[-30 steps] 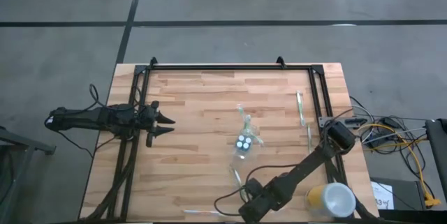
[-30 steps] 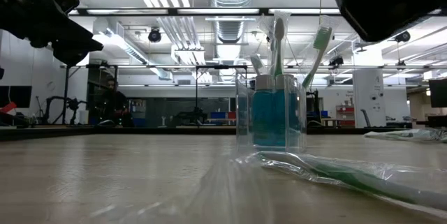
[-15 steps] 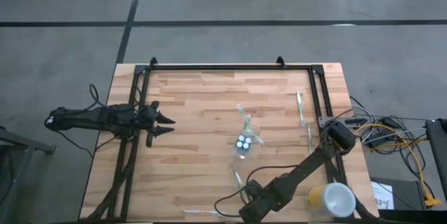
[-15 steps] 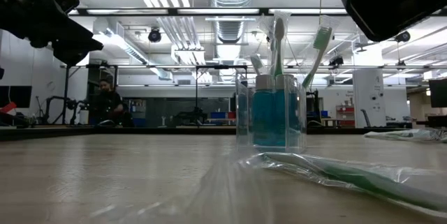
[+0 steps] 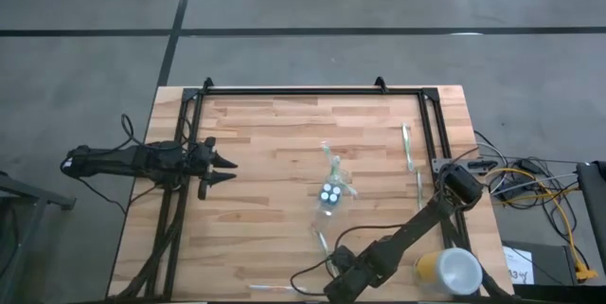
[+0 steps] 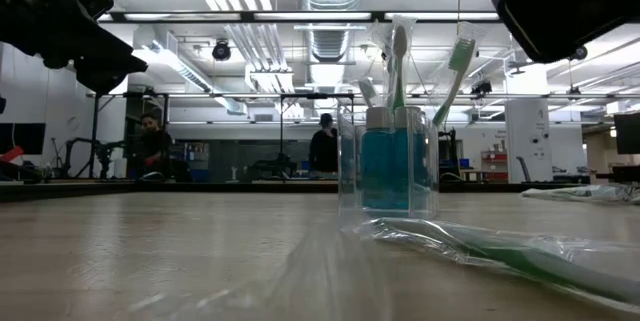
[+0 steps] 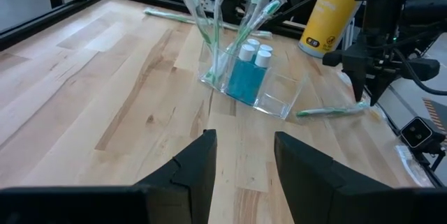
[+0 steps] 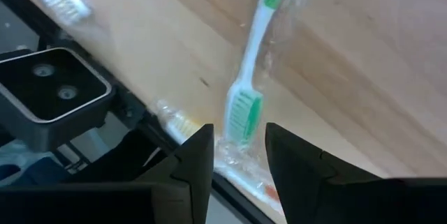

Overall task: Pick & Place toothbrushing station
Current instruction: Put the white green toothbrush into the back side of the transparent organizer

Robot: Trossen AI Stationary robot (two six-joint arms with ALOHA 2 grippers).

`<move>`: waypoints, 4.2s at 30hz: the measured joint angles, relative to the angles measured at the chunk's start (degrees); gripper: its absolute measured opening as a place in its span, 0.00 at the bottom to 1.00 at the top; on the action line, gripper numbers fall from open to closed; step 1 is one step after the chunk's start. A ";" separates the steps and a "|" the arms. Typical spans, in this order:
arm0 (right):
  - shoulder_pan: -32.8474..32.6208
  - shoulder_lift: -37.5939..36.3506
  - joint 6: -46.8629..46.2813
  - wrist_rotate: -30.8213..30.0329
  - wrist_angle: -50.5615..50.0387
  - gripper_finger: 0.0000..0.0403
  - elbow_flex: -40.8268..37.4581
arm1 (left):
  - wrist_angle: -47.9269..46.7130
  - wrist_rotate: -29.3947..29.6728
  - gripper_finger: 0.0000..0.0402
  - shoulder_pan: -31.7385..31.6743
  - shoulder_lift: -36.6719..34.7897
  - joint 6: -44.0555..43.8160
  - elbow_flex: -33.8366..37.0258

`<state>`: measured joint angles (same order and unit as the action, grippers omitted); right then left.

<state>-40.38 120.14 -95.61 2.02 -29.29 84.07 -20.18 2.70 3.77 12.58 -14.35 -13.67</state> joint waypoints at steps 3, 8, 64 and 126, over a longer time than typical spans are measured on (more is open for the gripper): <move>0.00 0.00 -0.19 1.18 0.15 0.28 -0.18 | 0.00 0.02 0.37 0.00 0.00 0.00 0.00; 0.00 0.00 -0.46 1.49 -0.04 0.22 -0.47 | -0.03 0.02 0.37 0.00 0.00 0.00 0.00; -4.66 -29.82 13.57 -22.85 -8.62 0.02 -0.50 | -0.02 0.02 0.37 0.00 -0.02 0.00 0.00; 27.53 -65.09 6.60 -3.72 29.87 0.02 -39.82 | -0.05 0.09 0.37 0.02 0.00 0.00 0.00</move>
<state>-12.85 55.05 -89.01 -1.71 0.58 44.24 -20.23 2.79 3.79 12.58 -14.35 -13.67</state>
